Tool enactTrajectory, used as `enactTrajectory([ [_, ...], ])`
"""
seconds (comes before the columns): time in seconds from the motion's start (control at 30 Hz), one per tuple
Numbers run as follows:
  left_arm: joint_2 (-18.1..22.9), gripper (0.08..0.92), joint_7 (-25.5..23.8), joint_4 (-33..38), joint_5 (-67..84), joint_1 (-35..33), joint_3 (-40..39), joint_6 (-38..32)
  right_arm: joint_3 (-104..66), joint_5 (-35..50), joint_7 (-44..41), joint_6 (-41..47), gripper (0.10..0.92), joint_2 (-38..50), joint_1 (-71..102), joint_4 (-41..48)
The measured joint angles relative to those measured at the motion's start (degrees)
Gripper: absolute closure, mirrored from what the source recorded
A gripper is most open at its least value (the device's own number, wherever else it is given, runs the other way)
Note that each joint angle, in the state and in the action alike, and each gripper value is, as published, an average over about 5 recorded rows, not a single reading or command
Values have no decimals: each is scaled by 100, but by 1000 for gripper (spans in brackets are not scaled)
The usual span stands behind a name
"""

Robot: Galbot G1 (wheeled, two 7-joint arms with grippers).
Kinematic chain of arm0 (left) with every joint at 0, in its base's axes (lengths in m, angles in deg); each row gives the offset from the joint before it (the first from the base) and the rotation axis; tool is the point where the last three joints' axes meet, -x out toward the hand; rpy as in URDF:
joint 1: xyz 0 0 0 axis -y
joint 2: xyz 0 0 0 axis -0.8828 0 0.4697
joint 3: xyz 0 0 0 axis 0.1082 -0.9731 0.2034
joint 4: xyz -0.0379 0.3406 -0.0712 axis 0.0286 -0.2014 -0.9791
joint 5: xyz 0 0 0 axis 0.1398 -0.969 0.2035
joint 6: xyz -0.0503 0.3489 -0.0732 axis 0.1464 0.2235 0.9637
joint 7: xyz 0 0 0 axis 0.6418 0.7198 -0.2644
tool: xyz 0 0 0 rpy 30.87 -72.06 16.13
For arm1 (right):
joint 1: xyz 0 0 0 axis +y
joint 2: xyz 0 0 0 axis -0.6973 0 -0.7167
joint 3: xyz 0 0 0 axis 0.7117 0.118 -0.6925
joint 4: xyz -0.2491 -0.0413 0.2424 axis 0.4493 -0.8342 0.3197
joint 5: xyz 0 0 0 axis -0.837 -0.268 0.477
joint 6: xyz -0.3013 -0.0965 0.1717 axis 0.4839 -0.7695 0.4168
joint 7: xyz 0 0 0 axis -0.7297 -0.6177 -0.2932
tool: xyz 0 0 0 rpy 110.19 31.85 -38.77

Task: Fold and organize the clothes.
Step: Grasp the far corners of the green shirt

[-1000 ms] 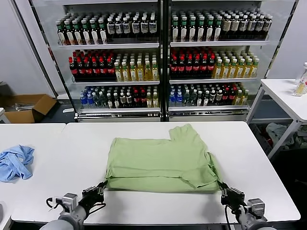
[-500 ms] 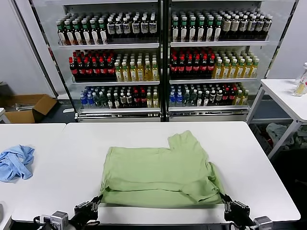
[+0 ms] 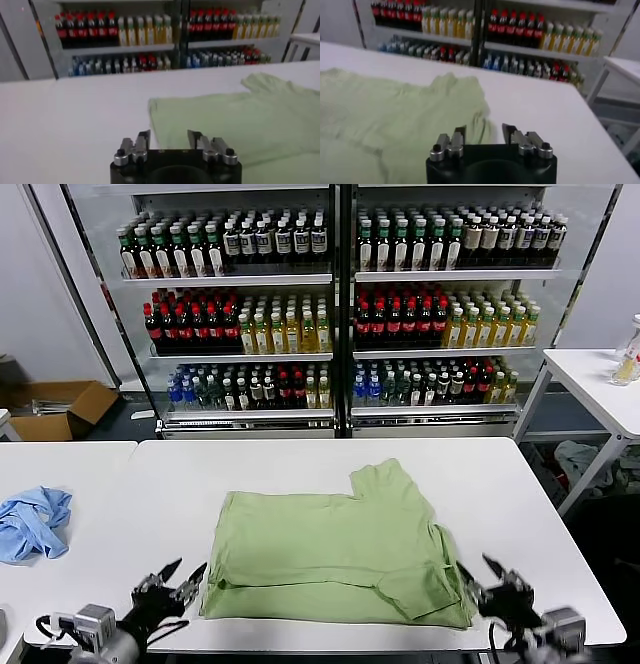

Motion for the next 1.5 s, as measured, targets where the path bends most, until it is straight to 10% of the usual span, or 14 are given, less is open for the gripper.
enactTrajectory([
  [0.33,-78,188,-12,-846,151,1389,-643,51,1382,191,261,156,205,-382,-2624,1635],
  [1.5,-14,177,-607,-4704,48,4855,-2602,-180,2998,-569,142,-5,203,-1904,-5898,6092],
])
